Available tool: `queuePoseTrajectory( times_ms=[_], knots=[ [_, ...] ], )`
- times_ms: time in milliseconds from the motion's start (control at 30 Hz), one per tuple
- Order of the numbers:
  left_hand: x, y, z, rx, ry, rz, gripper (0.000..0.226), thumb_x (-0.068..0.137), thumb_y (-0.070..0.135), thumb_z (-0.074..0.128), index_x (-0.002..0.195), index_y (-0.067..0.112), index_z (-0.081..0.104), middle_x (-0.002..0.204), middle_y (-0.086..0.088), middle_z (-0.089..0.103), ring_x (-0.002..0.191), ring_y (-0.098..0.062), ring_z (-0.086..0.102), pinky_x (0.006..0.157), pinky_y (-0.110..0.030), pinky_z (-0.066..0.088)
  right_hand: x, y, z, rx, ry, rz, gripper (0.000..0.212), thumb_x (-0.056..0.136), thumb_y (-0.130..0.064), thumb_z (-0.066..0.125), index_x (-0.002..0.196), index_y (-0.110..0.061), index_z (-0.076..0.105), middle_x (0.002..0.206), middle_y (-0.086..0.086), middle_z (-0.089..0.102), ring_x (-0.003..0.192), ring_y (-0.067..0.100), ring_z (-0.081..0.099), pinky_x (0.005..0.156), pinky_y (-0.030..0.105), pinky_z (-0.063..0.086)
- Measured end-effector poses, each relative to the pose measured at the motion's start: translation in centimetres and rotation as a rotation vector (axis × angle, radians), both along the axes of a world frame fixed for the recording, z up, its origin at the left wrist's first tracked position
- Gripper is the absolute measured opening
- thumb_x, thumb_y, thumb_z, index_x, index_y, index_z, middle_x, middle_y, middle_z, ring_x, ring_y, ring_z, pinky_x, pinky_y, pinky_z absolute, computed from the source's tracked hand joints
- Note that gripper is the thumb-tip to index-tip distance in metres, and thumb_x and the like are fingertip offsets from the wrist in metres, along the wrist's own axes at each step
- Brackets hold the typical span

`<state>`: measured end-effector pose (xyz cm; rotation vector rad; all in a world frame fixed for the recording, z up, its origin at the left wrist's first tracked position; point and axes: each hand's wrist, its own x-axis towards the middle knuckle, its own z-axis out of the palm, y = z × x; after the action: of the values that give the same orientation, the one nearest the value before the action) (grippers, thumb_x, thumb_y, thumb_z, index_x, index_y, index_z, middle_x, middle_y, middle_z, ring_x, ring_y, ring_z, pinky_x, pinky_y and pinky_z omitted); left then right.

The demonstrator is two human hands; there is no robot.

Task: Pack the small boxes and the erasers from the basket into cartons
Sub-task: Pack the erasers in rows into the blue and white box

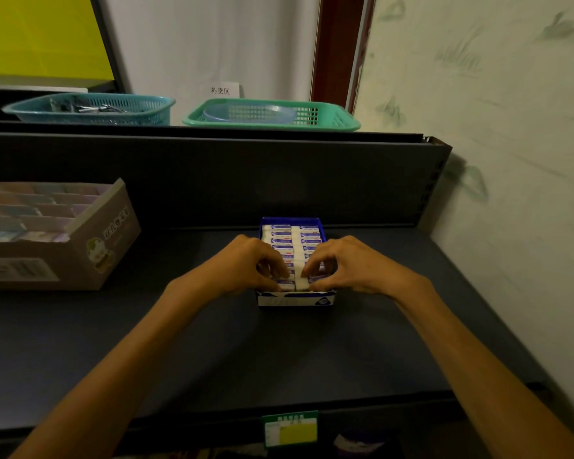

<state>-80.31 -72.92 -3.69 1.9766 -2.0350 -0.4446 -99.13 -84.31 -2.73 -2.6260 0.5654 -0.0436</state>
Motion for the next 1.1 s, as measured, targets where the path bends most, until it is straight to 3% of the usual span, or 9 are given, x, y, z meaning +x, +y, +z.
queuePoseTrajectory(
  times_ms=[133,367,567,833,967,1100],
  knots=[
    [0.6,0.1,0.0,0.025,0.061,0.011,0.027,0.082,0.023,0.067,0.108,0.028,0.063,0.113,0.012,0.056,0.096,0.001,0.050,0.074,-0.013,0.043,0.0,-0.4,-0.1,0.026,0.022,0.005,0.031,0.085,-0.021,0.069,0.115,-0.021,0.064,0.123,-0.005,0.055,0.104,0.003,0.052,0.075,0.015,0.047],
    [0.6,-0.1,0.1,0.041,0.076,0.011,0.026,0.081,0.022,0.068,0.107,0.027,0.064,0.106,0.017,0.052,0.093,0.003,0.050,0.067,-0.010,0.042,-0.2,-0.8,-0.3,0.044,0.014,-0.001,0.029,0.084,-0.022,0.069,0.112,-0.021,0.066,0.122,-0.006,0.055,0.108,0.007,0.053,0.080,0.019,0.049],
    [0.6,-0.1,0.0,0.039,0.088,0.010,0.026,0.082,0.022,0.068,0.106,0.027,0.064,0.107,0.015,0.053,0.093,0.002,0.052,0.068,-0.010,0.043,-0.3,-1.1,-0.7,0.114,-0.007,-0.019,0.024,0.082,-0.021,0.071,0.106,-0.024,0.070,0.112,-0.013,0.055,0.100,0.002,0.054,0.079,0.020,0.051],
    [0.9,0.3,0.0,0.026,0.111,-0.005,0.024,0.082,0.024,0.067,0.104,0.033,0.063,0.102,0.021,0.052,0.088,0.008,0.052,0.068,-0.012,0.044,-0.7,-1.1,-0.7,0.154,-0.032,-0.014,0.025,0.082,-0.020,0.071,0.106,-0.026,0.068,0.114,-0.013,0.054,0.098,-0.001,0.052,0.081,0.019,0.050],
    [0.7,0.3,0.0,0.014,0.072,-0.010,0.025,0.082,0.024,0.067,0.107,0.028,0.064,0.108,0.015,0.055,0.094,0.001,0.054,0.074,-0.013,0.045,-0.5,-1.1,-0.6,0.139,-0.006,-0.013,0.025,0.083,-0.019,0.070,0.108,-0.023,0.069,0.115,-0.011,0.054,0.099,0.002,0.053,0.084,0.021,0.050],
    [0.6,0.5,-0.2,0.010,0.074,-0.004,0.026,0.083,0.021,0.066,0.108,0.027,0.063,0.112,0.012,0.055,0.095,0.001,0.053,0.070,-0.011,0.044,-0.5,-1.2,-0.5,0.148,0.017,-0.011,0.024,0.084,-0.020,0.069,0.108,-0.024,0.069,0.117,-0.010,0.053,0.106,0.007,0.052,0.089,0.027,0.051]
  ],
)
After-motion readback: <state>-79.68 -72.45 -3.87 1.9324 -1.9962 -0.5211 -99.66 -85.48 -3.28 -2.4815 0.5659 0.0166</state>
